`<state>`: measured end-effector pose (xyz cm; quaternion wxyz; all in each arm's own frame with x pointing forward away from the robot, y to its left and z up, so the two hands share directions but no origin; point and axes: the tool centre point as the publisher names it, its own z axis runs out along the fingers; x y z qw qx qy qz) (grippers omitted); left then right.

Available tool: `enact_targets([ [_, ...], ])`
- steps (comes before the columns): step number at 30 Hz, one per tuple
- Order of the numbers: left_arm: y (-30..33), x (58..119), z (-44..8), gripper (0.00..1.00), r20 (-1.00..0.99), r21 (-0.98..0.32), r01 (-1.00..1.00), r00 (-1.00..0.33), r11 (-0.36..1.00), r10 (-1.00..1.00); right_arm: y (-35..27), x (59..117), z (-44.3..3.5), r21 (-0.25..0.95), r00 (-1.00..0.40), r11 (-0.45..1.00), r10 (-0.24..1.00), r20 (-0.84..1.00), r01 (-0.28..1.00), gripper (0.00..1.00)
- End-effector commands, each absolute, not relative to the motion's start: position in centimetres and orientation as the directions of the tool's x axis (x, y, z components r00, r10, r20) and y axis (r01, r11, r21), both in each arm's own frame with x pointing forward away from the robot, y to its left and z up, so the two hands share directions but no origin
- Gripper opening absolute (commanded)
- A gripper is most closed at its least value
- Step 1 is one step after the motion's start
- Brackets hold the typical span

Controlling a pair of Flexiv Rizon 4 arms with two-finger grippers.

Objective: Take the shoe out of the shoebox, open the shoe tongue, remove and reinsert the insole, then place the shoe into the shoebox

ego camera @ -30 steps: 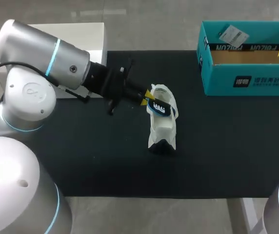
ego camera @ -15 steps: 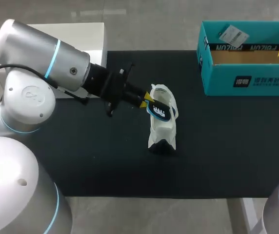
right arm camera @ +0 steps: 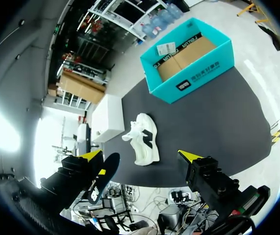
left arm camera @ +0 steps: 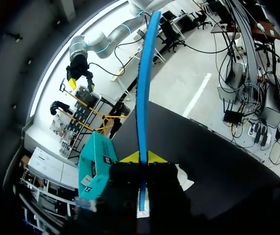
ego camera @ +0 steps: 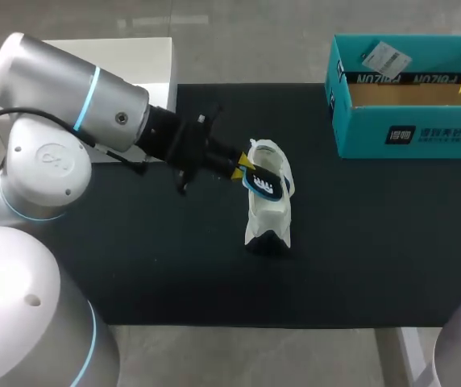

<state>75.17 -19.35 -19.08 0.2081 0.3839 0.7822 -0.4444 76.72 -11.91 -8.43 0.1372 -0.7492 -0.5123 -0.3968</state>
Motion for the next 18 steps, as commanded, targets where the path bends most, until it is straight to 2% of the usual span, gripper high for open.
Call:
enact_targets([
  [1, -20.6, 74.7, -20.5, 0.00, -0.675, -0.555, 0.789, -0.612, 0.263, 0.412, -11.9, 76.7, -8.5, 0.201, 0.162, -0.438, 0.660, 0.734, 0.876, 1.00],
  [9, -21.7, 74.6, -22.8, 0.00, -0.665, -0.593, 0.771, -0.632, 0.232, 0.398, -11.9, 76.7, -8.5, 0.201, 0.162, -0.438, 0.660, 0.734, 0.876, 1.00],
  [13, -22.1, 74.8, -23.2, 0.00, -0.656, -0.636, 0.753, -0.644, 0.169, 0.393, -11.9, 76.7, -8.5, 0.201, 0.162, -0.438, 0.660, 0.734, 0.876, 1.00],
  [18, -22.1, 74.8, -23.2, 0.00, -0.656, -0.636, 0.753, -0.644, 0.169, 0.393, -11.9, 76.7, -8.5, 0.201, 0.162, -0.438, 0.660, 0.734, 0.876, 1.00],
])
